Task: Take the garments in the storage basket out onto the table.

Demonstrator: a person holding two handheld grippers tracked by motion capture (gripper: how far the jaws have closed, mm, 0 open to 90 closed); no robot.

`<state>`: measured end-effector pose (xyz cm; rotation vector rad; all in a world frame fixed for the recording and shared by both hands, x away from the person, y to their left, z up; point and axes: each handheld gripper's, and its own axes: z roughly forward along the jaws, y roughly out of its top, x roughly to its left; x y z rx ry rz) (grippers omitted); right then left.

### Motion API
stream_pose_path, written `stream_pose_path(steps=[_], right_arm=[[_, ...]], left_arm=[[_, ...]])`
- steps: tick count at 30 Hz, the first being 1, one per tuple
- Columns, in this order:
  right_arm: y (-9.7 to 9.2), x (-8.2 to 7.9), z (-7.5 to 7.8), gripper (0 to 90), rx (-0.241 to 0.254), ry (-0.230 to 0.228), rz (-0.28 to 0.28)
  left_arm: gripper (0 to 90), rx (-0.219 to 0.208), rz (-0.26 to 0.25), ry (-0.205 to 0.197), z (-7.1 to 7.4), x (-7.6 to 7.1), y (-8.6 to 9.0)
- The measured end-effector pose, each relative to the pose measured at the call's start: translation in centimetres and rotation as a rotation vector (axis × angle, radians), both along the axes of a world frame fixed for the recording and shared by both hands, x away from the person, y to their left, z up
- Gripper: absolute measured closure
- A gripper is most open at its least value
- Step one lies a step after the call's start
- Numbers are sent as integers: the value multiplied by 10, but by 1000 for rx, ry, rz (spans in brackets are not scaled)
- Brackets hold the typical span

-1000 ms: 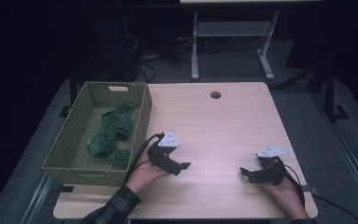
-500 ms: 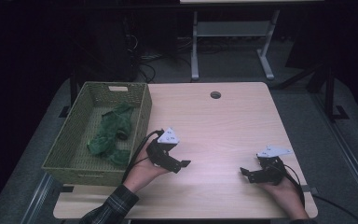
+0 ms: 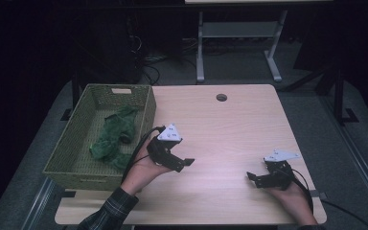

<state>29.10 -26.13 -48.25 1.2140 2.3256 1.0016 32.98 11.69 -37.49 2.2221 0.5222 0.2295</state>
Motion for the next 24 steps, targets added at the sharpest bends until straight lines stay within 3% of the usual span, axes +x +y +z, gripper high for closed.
stream_pose_path(steps=[5,24], right_arm=[[0,0,0,93,0,0,-1],[0,0,0,92,-1,-1,0]], left_arm=[[138,-10,11,-26,9,3,7],[140,-14,49,-43,30,21,34]])
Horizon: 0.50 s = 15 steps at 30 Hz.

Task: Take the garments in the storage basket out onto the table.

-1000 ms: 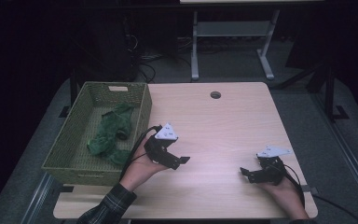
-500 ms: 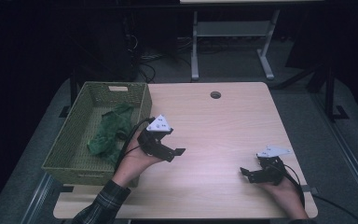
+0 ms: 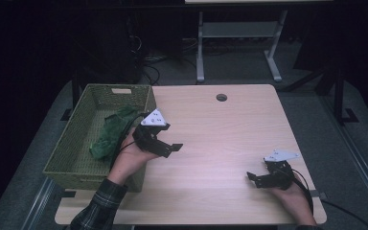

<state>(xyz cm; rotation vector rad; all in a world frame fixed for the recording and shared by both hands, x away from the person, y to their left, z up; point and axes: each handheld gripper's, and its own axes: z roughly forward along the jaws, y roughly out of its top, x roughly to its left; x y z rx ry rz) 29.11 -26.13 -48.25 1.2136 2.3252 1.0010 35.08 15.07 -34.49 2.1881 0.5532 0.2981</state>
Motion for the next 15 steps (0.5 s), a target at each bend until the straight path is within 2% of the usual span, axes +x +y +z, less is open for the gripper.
stream_pose_path(steps=[4,8,13,15], right_arm=[[0,0,0,92,2,4,-2],[0,0,0,92,4,5,-6],[0,0,0,92,2,2,-3],[0,0,0,92,3,2,-3]], left_arm=[[140,1,2,0,6,6,6],[142,23,2,6,11,15,14],[153,10,10,20,12,20,22],[153,16,5,22,11,21,23]])
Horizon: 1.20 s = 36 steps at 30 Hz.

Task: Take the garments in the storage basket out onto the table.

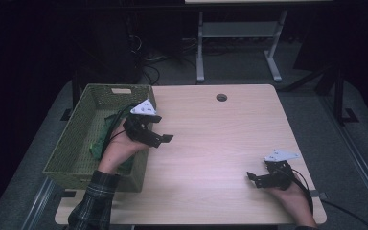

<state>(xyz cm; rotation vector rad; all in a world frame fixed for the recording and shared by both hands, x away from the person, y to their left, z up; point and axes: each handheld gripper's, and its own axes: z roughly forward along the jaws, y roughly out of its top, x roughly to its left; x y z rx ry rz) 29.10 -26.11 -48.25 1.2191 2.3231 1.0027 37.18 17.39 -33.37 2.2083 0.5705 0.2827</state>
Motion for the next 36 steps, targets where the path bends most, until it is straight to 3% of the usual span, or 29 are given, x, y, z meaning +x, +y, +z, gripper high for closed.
stream_pose_path(steps=[15,20,36], right_arm=[[1,1,0,86,1,2,-7],[1,1,0,86,2,2,-8],[1,1,0,86,1,1,-7]], left_arm=[[156,64,45,-12,2,9,22],[163,67,69,-11,1,12,31],[235,83,202,-23,1,21,78]])
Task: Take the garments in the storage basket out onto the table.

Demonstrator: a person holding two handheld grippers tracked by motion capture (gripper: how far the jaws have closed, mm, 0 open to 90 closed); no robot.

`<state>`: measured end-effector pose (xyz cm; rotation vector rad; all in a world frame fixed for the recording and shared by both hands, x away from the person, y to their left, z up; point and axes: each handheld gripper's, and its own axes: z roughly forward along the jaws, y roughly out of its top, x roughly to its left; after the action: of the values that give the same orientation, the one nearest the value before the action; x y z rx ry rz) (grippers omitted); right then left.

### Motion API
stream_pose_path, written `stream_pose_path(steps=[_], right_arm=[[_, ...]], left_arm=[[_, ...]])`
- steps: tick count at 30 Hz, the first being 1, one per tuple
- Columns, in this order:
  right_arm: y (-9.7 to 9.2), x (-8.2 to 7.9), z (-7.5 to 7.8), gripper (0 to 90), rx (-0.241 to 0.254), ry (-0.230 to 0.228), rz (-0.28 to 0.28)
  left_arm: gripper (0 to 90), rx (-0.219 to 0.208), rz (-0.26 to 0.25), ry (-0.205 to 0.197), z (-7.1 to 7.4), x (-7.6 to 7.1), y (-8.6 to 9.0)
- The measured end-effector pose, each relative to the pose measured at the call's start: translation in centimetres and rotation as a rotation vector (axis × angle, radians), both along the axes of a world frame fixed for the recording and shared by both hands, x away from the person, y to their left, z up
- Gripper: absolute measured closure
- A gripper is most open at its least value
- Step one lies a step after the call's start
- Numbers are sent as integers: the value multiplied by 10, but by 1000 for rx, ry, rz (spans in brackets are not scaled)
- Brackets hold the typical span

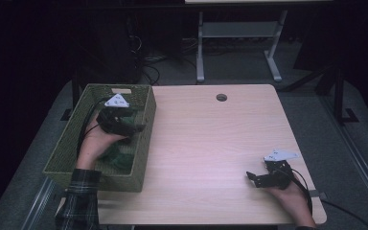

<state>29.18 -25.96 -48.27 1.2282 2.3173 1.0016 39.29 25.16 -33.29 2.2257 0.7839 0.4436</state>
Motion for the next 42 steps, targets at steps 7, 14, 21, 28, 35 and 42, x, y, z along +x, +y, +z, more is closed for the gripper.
stream_pose_path(steps=[7,14,21,28,35,42], right_arm=[[0,0,0,86,-1,-1,0],[0,0,0,86,-1,-1,0],[0,0,0,86,0,-1,-1],[0,0,0,86,-1,-1,-1],[0,0,0,86,-1,-1,-1],[0,0,0,86,0,-1,-1]], left_arm=[[304,11,59,1,-4,4,25],[370,30,121,16,-12,7,43],[442,52,165,43,-22,12,55],[481,88,209,79,-34,17,65],[498,124,239,136,-47,21,72],[514,154,248,178,-56,24,73]])
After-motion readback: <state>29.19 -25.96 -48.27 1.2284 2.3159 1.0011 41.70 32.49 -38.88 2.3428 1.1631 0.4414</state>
